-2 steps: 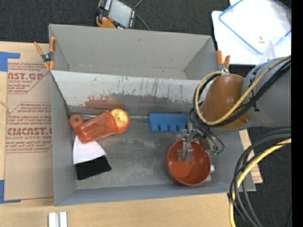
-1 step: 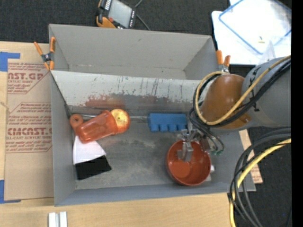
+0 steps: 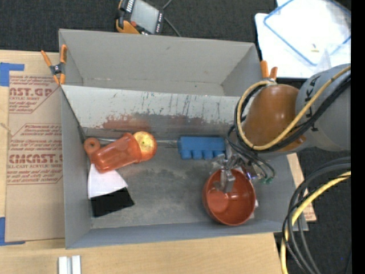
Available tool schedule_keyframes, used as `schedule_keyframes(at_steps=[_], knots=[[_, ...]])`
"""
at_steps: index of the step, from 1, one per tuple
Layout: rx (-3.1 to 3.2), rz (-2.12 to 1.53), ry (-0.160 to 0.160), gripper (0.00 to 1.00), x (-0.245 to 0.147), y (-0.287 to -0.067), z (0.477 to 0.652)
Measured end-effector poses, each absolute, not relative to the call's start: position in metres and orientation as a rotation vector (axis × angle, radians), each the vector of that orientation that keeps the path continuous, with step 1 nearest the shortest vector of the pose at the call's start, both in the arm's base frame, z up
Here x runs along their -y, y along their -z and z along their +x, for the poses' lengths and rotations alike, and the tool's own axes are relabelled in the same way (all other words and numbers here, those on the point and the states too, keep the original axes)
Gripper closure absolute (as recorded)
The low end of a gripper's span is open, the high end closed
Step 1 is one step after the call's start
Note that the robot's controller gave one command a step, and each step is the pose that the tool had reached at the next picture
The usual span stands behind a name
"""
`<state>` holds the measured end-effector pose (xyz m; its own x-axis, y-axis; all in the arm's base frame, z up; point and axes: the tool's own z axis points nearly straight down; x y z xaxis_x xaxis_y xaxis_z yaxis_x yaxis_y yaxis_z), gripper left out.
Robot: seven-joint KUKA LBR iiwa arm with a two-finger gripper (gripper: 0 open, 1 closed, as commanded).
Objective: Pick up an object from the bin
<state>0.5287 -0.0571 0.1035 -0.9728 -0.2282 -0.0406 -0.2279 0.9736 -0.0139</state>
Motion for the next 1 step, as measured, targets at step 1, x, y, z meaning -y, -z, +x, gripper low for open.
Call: schedule_keyframes(at_steps=[1], knots=[[-3.098,-0.161,0.006,1.0,0.069,-0.2075,0.5334]])
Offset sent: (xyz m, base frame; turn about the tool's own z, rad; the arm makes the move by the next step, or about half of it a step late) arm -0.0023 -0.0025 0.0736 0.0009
